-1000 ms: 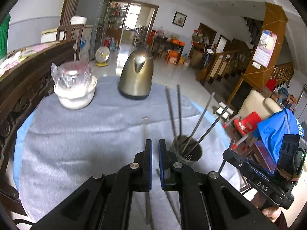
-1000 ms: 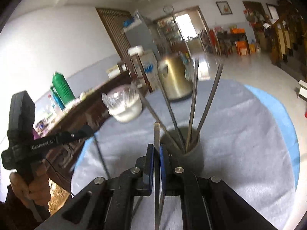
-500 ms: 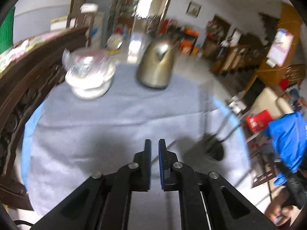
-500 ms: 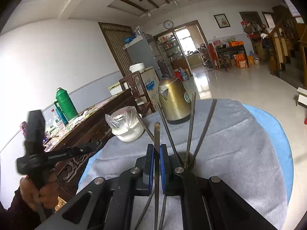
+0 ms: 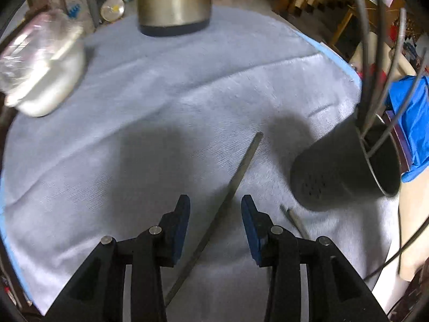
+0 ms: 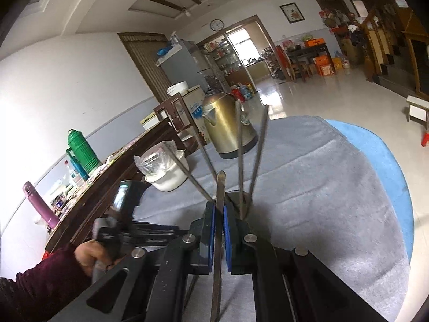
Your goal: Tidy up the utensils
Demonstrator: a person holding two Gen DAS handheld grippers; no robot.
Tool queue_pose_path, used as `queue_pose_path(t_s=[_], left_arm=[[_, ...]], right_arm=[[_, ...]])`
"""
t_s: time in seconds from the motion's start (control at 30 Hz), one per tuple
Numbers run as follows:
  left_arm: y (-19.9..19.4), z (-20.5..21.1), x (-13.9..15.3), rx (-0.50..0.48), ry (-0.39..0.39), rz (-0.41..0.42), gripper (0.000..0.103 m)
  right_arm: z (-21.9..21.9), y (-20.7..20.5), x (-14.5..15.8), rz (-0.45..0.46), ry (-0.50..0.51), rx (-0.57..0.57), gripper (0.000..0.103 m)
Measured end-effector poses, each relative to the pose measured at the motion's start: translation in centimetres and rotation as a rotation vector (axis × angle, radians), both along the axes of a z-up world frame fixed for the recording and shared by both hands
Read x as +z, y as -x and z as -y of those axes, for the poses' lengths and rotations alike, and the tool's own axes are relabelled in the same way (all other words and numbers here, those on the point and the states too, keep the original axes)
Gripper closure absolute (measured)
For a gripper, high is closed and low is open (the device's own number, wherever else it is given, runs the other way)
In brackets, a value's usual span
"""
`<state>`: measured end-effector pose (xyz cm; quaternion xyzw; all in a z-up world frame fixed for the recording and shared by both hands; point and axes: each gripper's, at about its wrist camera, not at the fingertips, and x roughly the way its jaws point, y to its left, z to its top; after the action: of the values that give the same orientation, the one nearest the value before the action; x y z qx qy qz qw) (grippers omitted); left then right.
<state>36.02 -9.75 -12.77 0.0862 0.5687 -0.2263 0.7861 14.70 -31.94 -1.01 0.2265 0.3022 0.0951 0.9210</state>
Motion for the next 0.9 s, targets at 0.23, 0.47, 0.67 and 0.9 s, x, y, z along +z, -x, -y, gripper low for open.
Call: queue_pose_path(t_s=[0.23,0.47,0.67,0.9], left_arm=[[-1.7,2.2,-1.4,-0.040,0.021,-0.036,0.063],[-2.1,2.2,-1.5,-0.016,0.048,-0.006,0.093],[-1.4,-0.6,0.5,0.095,0.114,0.061,0.097],[1.6,-4.4,6.4,0.177,0.236,0.188,0.097]], right_arm=[[1.1,-0.3,-0.8,-0.018,-0.012,-0.018,0.096],[0.4,-0.7,-0.7,-0.012,-0.018,-0.008,0.096],[-0.2,-0.6,-0.2,0.004,-0.009,-0.002,0.097],[-0.8,-0.5,2.2,0.065,0.020,-0.007,0.097]])
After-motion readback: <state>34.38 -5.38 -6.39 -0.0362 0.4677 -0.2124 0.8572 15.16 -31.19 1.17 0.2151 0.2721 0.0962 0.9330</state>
